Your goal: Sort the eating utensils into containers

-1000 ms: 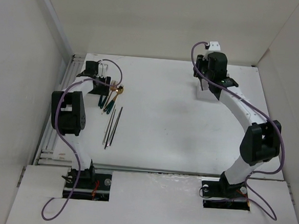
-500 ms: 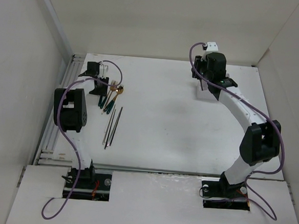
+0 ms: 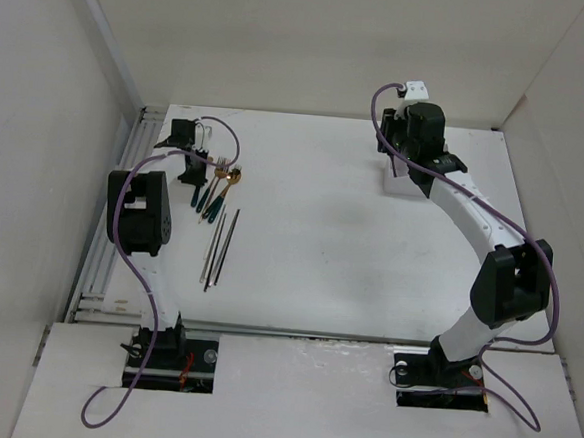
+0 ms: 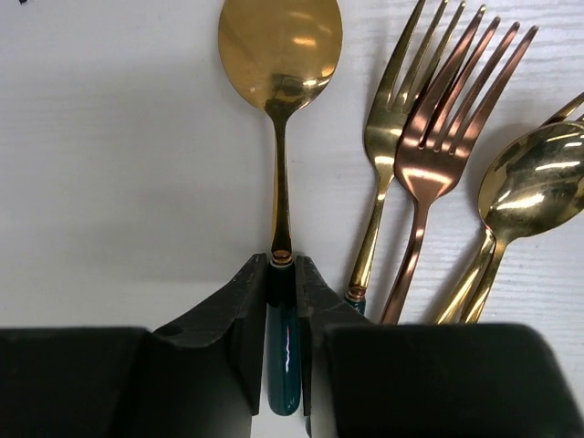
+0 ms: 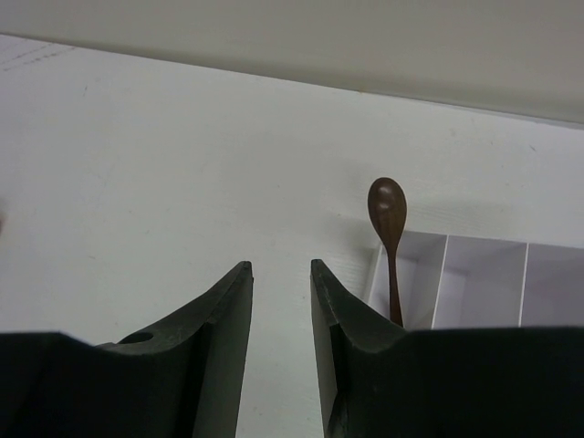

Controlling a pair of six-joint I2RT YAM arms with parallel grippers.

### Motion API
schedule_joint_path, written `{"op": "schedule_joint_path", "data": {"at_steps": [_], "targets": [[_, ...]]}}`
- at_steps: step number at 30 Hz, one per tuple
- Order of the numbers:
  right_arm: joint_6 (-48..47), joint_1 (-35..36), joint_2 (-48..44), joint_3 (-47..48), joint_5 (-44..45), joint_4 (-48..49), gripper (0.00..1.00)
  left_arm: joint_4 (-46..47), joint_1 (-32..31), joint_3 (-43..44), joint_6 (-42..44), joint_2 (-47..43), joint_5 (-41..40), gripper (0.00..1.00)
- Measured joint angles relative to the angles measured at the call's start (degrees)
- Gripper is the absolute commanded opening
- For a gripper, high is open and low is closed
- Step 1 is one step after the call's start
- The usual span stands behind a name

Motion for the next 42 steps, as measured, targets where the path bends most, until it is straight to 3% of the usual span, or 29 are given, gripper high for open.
{"op": "schedule_joint_path", "data": {"at_steps": [6,9,10,12,13,14,15,21,27,33,42], "targets": [[-1.05,0.85,-0.24,0.0,-3.89,-0.2,0.41,-1.75,0.0,2.43,-0.96,0.35,2.1,0.0],[-2.16,1.9,-0.76,0.02,-9.05,-0.83,0.53,-3.41,0.02,5.03,-0.46,-0.7,5.84,0.0],[-2.69,2.43,-0.98,0.11,-10.69,-1.07,0.61,-4.02,0.02,6.1,-0.24,-1.57,7.34,0.0],[-3.78,3.87,-1.29,0.57,-13.11,-1.36,0.63,-5.18,0.02,8.46,0.42,-4.37,10.25,0.0],[-4.35,4.81,-1.44,1.01,-14.36,-1.57,0.68,-5.51,0.02,9.7,0.72,-6.1,12.07,0.0],[-4.9,5.77,-1.66,1.49,-15.47,-1.66,0.8,-5.55,0.02,10.75,0.83,-7.8,13.92,0.0],[-5.46,6.82,-1.92,1.97,-16.39,-1.77,0.81,-5.51,0.02,11.89,0.85,-9.84,16.09,0.0],[-7.15,11.93,-3.28,5.75,-25.75,-0.61,0.81,-2.1,-1.49,14.43,-0.79,-22.51,29.22,0.0],[-2.27,15.47,-0.52,10.67,-34.18,7.06,0.8,3.43,-7.87,14.45,-5.99,-27.89,36.72,0.0],[7.8,17.25,5.92,12.0,-37.77,18.91,0.76,5.57,-11.76,14.45,-10.45,-28.11,38.82,0.0],[19.63,17.16,12.7,12.44,-37.46,25.92,0.7,7.23,-13.84,14.14,-15.26,-28.15,39.32,0.0]]}}
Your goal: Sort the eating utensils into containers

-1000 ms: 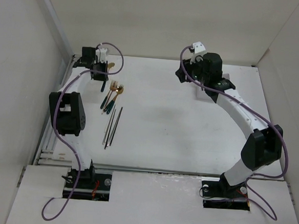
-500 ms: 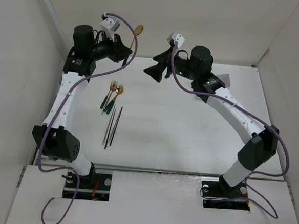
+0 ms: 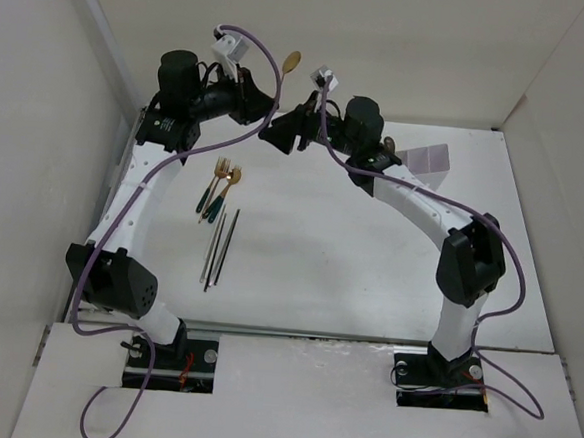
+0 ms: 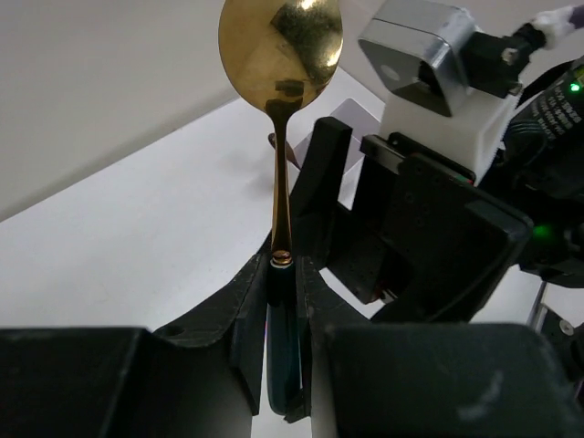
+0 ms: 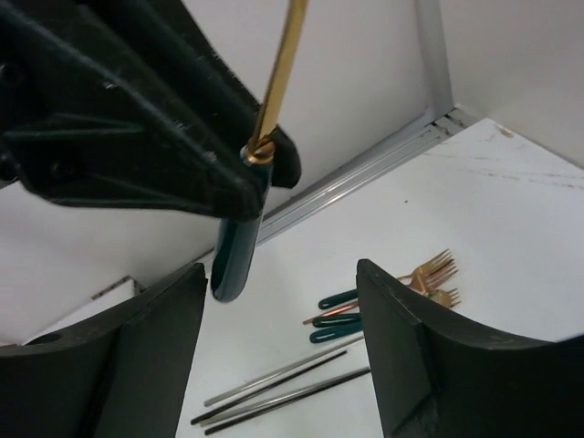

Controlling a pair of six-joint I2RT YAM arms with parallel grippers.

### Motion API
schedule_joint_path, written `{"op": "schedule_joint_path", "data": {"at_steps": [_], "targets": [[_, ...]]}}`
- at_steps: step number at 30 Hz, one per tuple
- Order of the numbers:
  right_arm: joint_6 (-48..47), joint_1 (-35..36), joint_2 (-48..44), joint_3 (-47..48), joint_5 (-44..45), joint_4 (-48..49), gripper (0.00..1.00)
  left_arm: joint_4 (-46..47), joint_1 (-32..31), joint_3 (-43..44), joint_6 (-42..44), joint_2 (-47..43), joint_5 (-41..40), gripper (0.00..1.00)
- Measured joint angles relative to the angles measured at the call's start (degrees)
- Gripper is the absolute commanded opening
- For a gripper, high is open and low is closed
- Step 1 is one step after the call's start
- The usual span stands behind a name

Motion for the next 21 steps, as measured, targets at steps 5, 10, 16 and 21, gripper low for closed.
{"op": "schedule_joint_path", "data": {"at_steps": [5,10,16,21], "targets": [[5.05,-0.66,2.75,1.16,-1.4,3.89,0.63,0.33,-0.46,-1.51,-0.59,-0.07,0.09,0.0],[7.67,-0.96,4.04,2.36,-3.15,5.35,0.36,0.42,-0.52,-1.99,-0.5,-0.07,-0.48,0.0],[9.66,-0.98,4.31,2.99,-4.24,5.81,0.0,1.84,-0.7,-3.45,-0.39,-0.63,-1.38,0.02],[9.64,-1.88,3.56,0.63,-3.67,6.16,0.0,2.34,-0.2,-4.66,0.15,-1.18,-4.55,1.0]]}}
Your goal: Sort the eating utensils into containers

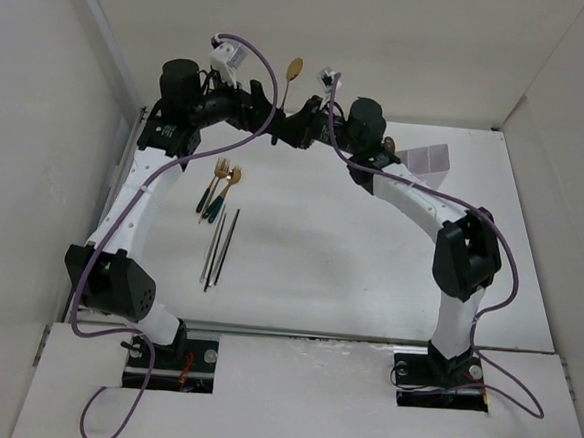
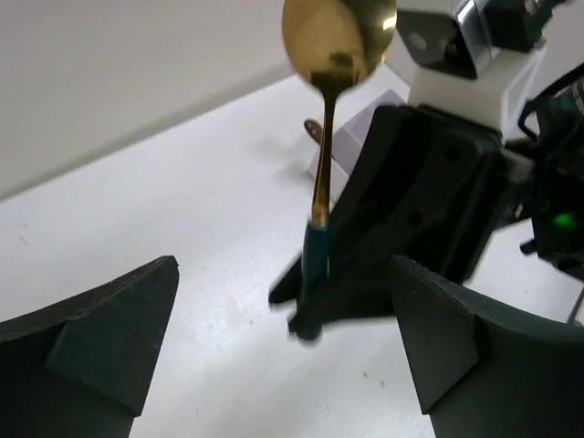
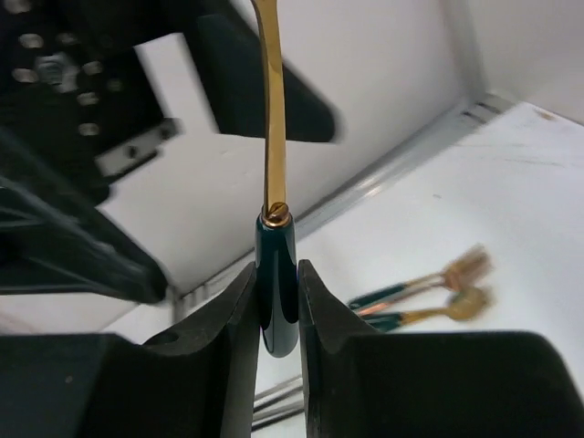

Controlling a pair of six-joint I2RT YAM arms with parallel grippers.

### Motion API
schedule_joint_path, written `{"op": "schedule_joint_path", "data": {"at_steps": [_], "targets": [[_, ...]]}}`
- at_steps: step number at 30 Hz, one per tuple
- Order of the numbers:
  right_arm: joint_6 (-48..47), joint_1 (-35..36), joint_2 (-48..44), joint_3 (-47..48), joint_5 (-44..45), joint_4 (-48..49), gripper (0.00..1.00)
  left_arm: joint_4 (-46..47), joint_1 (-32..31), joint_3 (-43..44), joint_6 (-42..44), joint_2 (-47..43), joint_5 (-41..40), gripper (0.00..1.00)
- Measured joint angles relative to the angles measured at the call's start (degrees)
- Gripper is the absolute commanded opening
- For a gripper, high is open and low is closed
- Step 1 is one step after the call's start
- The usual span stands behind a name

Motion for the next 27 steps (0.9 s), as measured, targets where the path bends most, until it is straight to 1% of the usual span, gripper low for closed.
{"op": "schedule_joint_path", "data": {"at_steps": [2,5,7,10,13,15,20,27], "targets": [[-1.25,-1.92,-1.27,-3.21,2.54,-0.68,0.0,-1.75,0.11,-0.5,0.7,-0.31,-1.22,1.0],[-6.14,-7.48,-4.57,-8.33,9.03,-7.3,0.0,-4.2,-0.37,-1.68,1.86,-0.33,-4.52,1.0],[-10.49,-11.54,-7.06,-11.34,15.34,-12.09,0.0,-5.11,0.2,-2.49,2.51,-0.35,-6.91,1.0],[-18.34,-17.14,-11.1,-16.35,27.19,-17.33,0.0,-5.42,2.32,-4.7,3.87,-0.5,-10.12,1.0],[-24.33,-19.87,-12.72,-18.67,35.1,-20.46,0.0,-5.9,4.11,-7.45,5.01,-0.63,-13.09,1.0],[-27.69,-20.65,-12.17,-18.67,38.1,-22.03,0.0,-5.9,4.55,-9.6,5.49,-0.72,-15.52,1.0],[-31.12,-21.75,-7.58,-17.29,40.63,-22.93,0.0,-6.78,4.81,-13.6,6.71,-0.74,-20.61,1.0],[-33.99,-22.43,-0.5,-15.8,43.58,-26.23,0.0,-7.19,5.81,-15.58,8.22,-1.4,-23.32,1.0]]}}
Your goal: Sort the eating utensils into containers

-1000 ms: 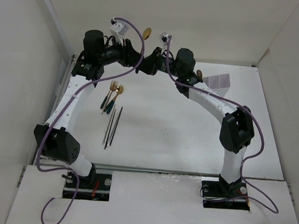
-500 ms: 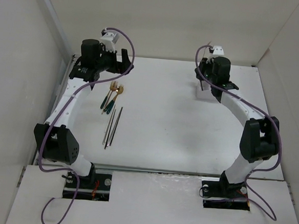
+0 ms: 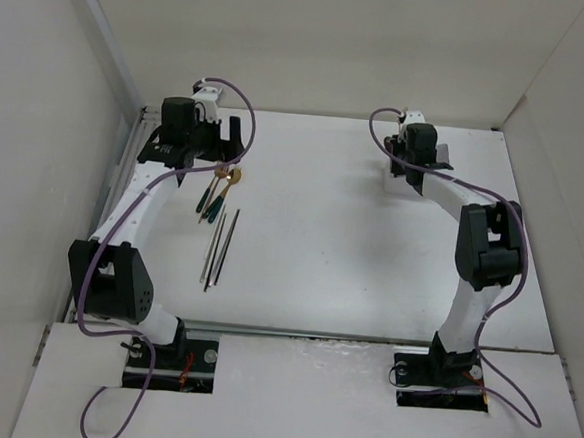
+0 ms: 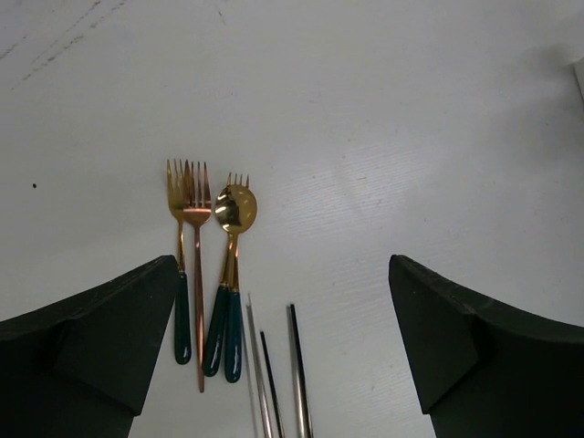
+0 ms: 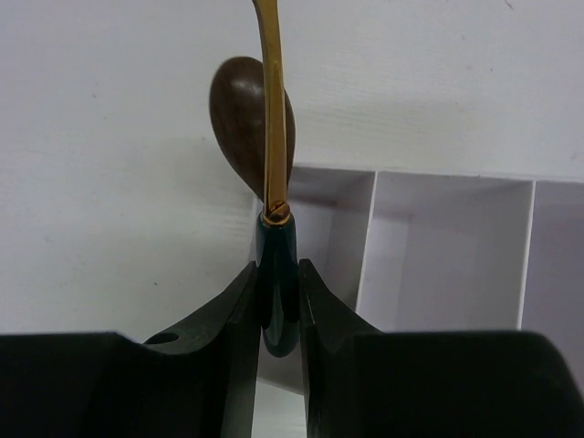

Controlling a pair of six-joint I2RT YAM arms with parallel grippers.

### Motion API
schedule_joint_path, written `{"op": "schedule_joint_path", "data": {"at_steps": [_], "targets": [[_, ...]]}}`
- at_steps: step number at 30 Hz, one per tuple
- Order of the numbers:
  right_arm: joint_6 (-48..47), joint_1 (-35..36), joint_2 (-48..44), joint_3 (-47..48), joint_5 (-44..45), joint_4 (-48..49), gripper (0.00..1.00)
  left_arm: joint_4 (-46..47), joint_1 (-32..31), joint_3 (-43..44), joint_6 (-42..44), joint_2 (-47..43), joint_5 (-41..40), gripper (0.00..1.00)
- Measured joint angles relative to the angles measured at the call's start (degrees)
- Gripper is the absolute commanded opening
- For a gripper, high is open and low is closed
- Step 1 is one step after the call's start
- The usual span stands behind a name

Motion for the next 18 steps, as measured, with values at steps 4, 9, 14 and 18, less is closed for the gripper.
{"op": "schedule_joint_path", "data": {"at_steps": [4,9,14,18], "targets": [[-0.59,0.0,0.48,0.13,1.79,-1.22,0.0,0.07,0.33,-0.79,0.26,-0.96,-0.44,1.0],[-0.83,0.0,1.68,3.15,3.23,-3.21,0.19,0.9,0.44,-0.92,0.52,-1.4,-0.63,1.0],[-0.81,0.0,3.74,6.6,3.43,-5.92,0.33,2.73,0.42,-3.89,1.7,-1.84,-3.3,1.0],[-0.52,0.0,4.15,6.71,3.76,-7.74,0.36,3.45,0.44,-9.35,2.86,-1.97,-8.46,0.97]]}}
